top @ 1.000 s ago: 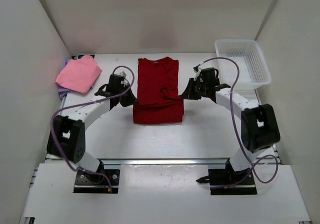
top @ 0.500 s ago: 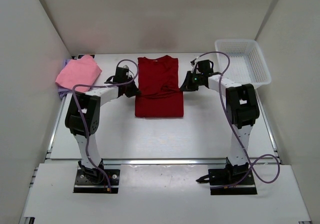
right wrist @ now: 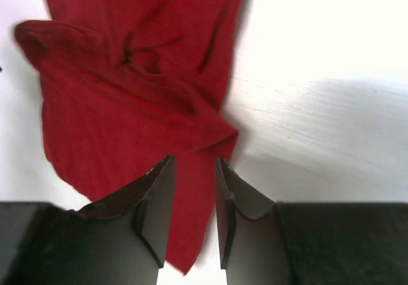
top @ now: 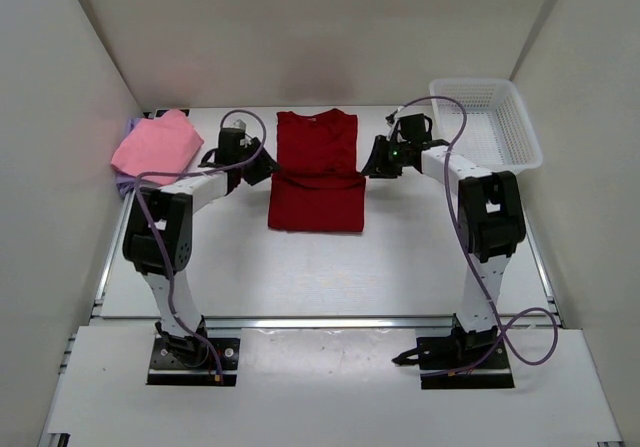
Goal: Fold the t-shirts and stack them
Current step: Fold the folded rectangular tshirt in 1/3 of the way
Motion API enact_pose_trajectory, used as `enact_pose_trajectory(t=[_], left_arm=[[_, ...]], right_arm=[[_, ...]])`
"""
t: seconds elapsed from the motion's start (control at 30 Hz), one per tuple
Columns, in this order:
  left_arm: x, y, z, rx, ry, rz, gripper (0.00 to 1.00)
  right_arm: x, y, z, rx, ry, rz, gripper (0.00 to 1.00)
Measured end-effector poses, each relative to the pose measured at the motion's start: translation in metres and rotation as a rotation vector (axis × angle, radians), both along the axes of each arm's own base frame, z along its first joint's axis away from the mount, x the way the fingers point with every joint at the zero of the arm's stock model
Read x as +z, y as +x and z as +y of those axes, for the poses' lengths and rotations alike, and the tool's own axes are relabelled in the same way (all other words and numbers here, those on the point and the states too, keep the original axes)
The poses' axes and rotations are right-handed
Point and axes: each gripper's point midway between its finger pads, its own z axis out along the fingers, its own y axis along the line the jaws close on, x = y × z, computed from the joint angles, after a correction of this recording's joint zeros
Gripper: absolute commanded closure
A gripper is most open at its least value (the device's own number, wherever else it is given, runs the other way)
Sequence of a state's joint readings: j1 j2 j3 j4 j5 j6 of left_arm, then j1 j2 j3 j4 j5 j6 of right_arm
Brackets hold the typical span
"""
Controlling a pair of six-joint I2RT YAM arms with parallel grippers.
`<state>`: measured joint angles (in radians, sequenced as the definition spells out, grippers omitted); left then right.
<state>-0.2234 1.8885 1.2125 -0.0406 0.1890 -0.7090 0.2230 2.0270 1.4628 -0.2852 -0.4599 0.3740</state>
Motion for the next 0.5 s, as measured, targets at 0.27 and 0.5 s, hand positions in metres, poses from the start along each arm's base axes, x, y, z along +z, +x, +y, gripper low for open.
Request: enact_pose_trajectory(t=[0.27, 0.5], left_arm=[[0.038, -0.058, -0.022, -0.048, -0.036, -0.110, 0.57], [-0.031, -0.112, -0.062, -0.177, -0.037, 0.038, 0.60]], right_arm=[[0.065, -0.018, 0.049, 0.084, 0.005, -0.191, 1.00], [0.004, -0.034, 0.120, 0.235, -0.018, -0.074, 1.00]])
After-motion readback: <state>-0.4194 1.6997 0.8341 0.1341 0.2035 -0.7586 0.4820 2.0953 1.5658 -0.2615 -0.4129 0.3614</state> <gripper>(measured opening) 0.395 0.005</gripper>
